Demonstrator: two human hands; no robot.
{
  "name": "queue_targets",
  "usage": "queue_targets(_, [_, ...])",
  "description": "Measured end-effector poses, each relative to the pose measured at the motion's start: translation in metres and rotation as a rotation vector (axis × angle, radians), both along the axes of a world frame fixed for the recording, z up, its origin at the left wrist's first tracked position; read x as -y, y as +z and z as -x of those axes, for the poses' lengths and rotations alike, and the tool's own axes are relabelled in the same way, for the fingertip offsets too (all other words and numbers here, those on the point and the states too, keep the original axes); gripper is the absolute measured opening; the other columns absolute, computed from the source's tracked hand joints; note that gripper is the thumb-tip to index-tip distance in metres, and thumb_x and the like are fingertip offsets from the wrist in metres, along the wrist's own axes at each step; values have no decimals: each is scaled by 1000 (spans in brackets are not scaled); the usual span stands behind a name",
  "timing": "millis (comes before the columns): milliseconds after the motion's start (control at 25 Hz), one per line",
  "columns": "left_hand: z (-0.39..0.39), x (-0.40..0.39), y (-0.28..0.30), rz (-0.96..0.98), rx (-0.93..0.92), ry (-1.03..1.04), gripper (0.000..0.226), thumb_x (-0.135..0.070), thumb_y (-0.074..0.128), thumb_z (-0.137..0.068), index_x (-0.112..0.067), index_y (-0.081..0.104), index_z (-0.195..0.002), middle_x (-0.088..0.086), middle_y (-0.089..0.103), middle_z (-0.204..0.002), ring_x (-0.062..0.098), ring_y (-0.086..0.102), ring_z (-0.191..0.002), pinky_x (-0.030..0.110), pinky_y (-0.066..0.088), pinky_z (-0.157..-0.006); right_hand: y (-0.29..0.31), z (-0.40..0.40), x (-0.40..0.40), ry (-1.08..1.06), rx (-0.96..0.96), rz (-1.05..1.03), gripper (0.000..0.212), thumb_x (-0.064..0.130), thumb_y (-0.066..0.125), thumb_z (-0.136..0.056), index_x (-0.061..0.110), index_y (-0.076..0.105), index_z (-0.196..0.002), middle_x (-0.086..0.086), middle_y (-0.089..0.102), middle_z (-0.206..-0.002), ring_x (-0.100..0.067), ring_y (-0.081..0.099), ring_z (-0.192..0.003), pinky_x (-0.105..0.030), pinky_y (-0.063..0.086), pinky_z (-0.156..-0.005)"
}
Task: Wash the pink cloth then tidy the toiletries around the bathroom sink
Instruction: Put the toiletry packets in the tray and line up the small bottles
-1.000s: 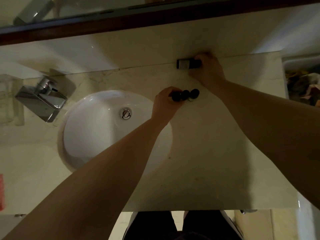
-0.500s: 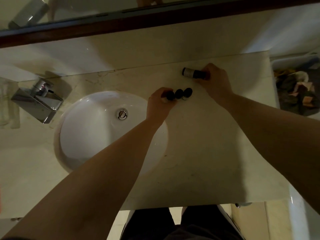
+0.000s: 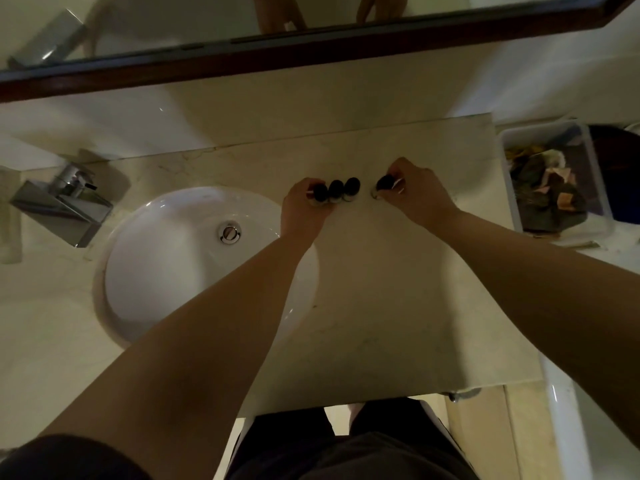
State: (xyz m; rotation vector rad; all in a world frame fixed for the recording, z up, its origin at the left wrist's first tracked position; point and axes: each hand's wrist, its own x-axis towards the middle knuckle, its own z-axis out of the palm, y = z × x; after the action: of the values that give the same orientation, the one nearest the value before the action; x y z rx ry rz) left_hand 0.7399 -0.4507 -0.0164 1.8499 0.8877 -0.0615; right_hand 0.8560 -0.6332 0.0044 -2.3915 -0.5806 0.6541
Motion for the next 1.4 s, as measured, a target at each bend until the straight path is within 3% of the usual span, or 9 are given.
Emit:
queue_targets(160, [0,0,-6,-2,10,5,36,-18,76,-75,-16,63,-108,-2,65,-105,12,59,-94,13,41,-68,-12,9,-12,-22,-16,-52,28,25,68,-82,14,48,-99,-6,63,-96,-23,61,-71,-36,51,-65])
queue_targets(360, [-4,-1,-12,-50,33,-1,36,-18,77,-72,-15,65,-106,2,67,-107,17,60,-100,27,48,-83,-23,11,-27,-60,-31,-26,32,15,69,-74,14,56,-103,-6,59,-106,-25,60,-83,-37,50,-72])
queue_targets(520, [-8,-1,-14,-61,36,-44,34,-18,77,-74,-15,67,-106,1,68,-106,13,60,-95,24,48,-80,-29,8,-29,-93,-93,-21,30,16,69,-75,18,57,-102,-2,61,-104,-23,62,-86,-32,49,-69])
queue_targets(720, [-13,-5,-16,-51,46,-102,29,-14,77,-74,-15,70,-103,-5,68,-95,7,59,-86,10,44,-70,-31,3,-42,72,-88,87,38,33,71,-78,28,64,-115,-3,60,-105,-19,57,-97,-24,38,-78])
queue_targets(840, [-16,-8,-19,-35,50,-110,28,-13,76,-74,-15,70,-101,-3,68,-93,11,62,-87,18,48,-75,-31,3,-43,79,-96,90,25,36,68,-83,22,67,-104,1,52,-92,-17,52,-91,-22,33,-73])
queue_targets(920, [-17,-9,-17,-42,47,-112,28,-13,76,-75,-14,71,-102,1,70,-97,14,63,-89,26,50,-80,-31,3,-44,88,-82,84,27,39,68,-83,20,67,-102,-1,51,-95,-18,52,-90,-23,33,-72])
queue_targets(1080, [-13,-8,-15,-110,-2,-166,29,-15,75,-77,-11,70,-105,6,70,-101,14,61,-89,22,45,-76,-21,8,-44,152,-45,155,35,39,65,-86,12,66,-109,-10,54,-108,-24,56,-93,-28,42,-77])
queue_targets(1240, [-4,-4,5,-53,11,-133,29,-14,78,-74,-10,70,-102,8,71,-100,20,64,-93,21,44,-75,0,15,-37,196,-32,119,31,32,65,-87,5,66,-103,-10,53,-98,-24,56,-94,-29,42,-77])
queue_targets(1400, [13,0,42,-30,47,-106,34,-15,82,-71,-11,71,-103,5,71,-98,15,64,-90,17,41,-73,36,25,-30,220,-23,52,33,41,70,-83,12,67,-98,-8,52,-95,-17,51,-82,-25,34,-71])
